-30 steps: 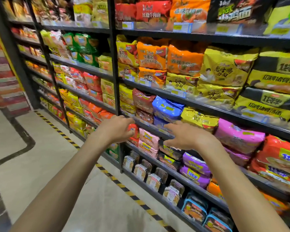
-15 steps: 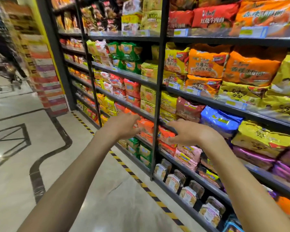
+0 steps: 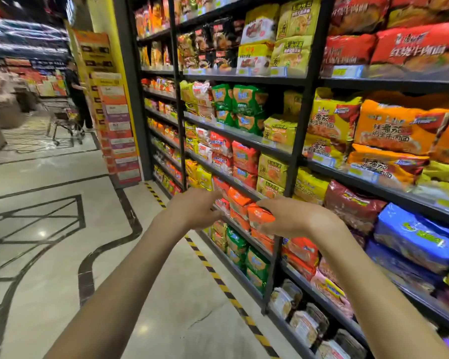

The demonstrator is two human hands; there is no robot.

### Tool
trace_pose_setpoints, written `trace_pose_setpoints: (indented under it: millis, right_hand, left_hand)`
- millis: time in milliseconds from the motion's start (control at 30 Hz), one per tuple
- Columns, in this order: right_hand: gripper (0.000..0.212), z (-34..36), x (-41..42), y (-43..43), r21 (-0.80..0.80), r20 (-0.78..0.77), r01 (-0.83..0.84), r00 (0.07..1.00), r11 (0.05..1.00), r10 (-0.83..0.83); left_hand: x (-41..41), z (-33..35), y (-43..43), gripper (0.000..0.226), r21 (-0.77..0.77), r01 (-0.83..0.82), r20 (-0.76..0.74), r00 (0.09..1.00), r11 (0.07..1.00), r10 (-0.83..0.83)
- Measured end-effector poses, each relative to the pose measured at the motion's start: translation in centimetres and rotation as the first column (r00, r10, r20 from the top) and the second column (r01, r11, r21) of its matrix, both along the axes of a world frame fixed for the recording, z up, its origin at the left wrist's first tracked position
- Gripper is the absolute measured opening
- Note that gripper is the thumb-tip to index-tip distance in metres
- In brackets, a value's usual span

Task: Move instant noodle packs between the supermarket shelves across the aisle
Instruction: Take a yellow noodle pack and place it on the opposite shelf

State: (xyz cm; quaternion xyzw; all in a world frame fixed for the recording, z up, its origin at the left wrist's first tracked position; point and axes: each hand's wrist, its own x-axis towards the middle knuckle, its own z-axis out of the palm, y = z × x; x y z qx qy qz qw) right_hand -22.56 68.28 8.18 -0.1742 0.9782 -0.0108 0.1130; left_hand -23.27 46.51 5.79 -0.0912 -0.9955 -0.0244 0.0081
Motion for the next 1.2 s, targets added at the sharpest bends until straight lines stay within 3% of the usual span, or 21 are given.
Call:
trace_pose_setpoints:
  millis: [267,600,733,833,1200]
  right_hand:
    - [0.072,0.3,-9.7,-5.5,0.004,0.014,-0.042,0.999,0.999,0.042]
    - [0.072,-0.1,-21.9,-13.7,0.027,-0.077,-0.126,0.989,0.992,0.128]
    - [0.069,-1.7,-25.3,-17.6,0.004,-0.136,-0.172,0.976,0.985,0.171]
    - [0.072,-2.9,-27.3,-20.3,-0.004,-0.090,-0.191,0.978,0.982,0.190]
    - [0.068,-4.2,-37.9,-32.4,0.038,-0.148,-0.110,0.982,0.993,0.115]
  left_hand:
    - [-9.0,0.5,-5.8,0.056,-0.056,-0.032,-0.006,0.999,0.998,0.032]
    - [-18.1,0.7,-13.4,0.054,-0.059,-0.097,0.007,0.995,0.994,0.098]
    - [-20.8,-0.6,-17.3,0.054,-0.038,-0.161,-0.060,0.986,0.986,0.159]
    - [-22.6,-1.9,-20.1,0.056,-0.053,-0.208,-0.089,0.975,0.977,0.203]
    - [-34.5,-3.8,-31.9,0.057,-0.071,-0.165,-0.097,0.983,0.984,0.158]
